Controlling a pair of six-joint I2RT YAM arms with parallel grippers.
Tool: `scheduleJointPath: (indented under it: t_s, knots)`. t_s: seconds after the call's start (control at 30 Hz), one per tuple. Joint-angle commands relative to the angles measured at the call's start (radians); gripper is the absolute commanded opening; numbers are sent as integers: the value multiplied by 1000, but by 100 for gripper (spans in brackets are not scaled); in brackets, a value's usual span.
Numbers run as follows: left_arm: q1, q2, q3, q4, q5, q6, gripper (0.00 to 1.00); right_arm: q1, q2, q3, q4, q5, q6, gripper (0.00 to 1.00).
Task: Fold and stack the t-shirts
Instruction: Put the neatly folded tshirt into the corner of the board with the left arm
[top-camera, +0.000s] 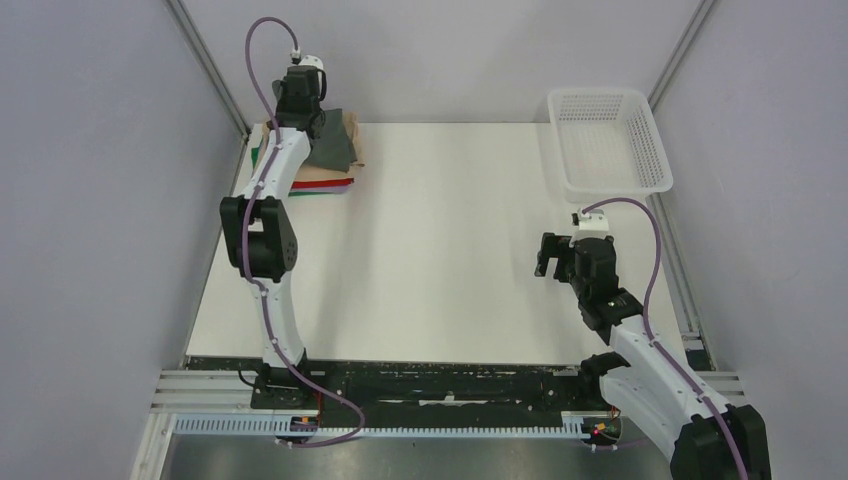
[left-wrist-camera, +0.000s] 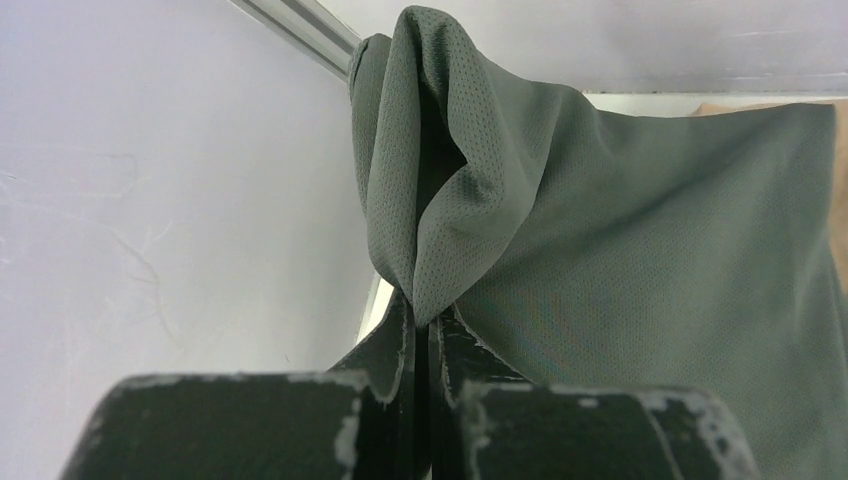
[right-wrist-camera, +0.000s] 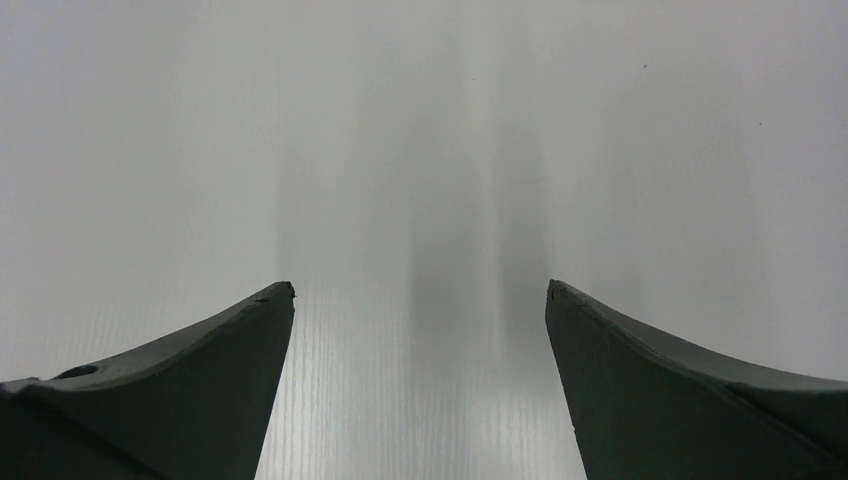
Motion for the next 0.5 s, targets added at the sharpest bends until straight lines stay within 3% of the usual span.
scheduleJointPath:
  t_s: [0.0,0.07,0.1,0.17,0.2,0.23,0.27,0.33,0.37,0.47]
  knots:
    - [26,38,50,15,35,-70,2,-3,7,9,14,30,-7,98]
    - [40,59,62,17,23,-71,6,-3,7,9,15,33,-8,98]
    - [46,71,72,26,16,-70,16,-3,7,10,14,35,-10,98]
    - [61,103,112,33,5,-68,24,-3,8,11,14,35,-9,98]
    - [67,125,144,30,-9,-71,32,-3,6,11,14,35,-11,98]
    - [74,143,172,23,-19,-73,47,-3,7,11,15,38,-11,98]
    - [79,163,199,20,-39,-76,74,-3,6,12,13,41,-11,98]
    - [88,187,240,8,-70,-90,87,-3,6,14,11,47,-11,98]
    - [89,189,251,2,-80,-104,99,-3,5,14,10,50,-11,98]
    - [89,169,253,-12,-90,-159,100,-3,2,17,10,55,-11,98]
